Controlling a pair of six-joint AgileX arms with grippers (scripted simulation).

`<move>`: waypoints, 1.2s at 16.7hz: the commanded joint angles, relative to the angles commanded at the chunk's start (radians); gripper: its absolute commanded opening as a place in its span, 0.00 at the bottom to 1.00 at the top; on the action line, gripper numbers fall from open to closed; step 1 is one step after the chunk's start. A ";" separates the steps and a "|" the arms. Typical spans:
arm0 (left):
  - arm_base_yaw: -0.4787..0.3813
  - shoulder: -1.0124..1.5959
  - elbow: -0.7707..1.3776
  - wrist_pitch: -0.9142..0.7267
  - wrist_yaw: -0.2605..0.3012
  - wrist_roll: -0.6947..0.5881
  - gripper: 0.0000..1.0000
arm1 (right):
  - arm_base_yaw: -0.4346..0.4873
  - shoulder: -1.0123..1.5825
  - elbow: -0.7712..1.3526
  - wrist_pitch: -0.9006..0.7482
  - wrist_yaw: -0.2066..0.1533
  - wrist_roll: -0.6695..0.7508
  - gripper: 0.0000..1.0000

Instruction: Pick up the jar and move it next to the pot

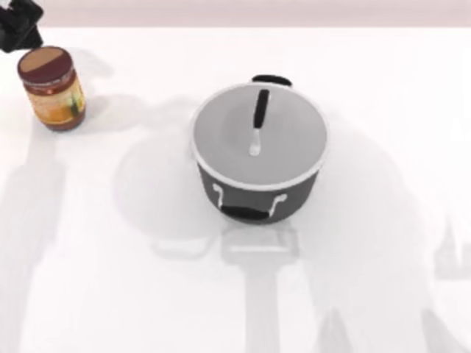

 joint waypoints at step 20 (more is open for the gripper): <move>0.004 0.465 0.351 -0.109 0.025 0.143 1.00 | 0.000 0.000 0.000 0.000 0.000 0.000 1.00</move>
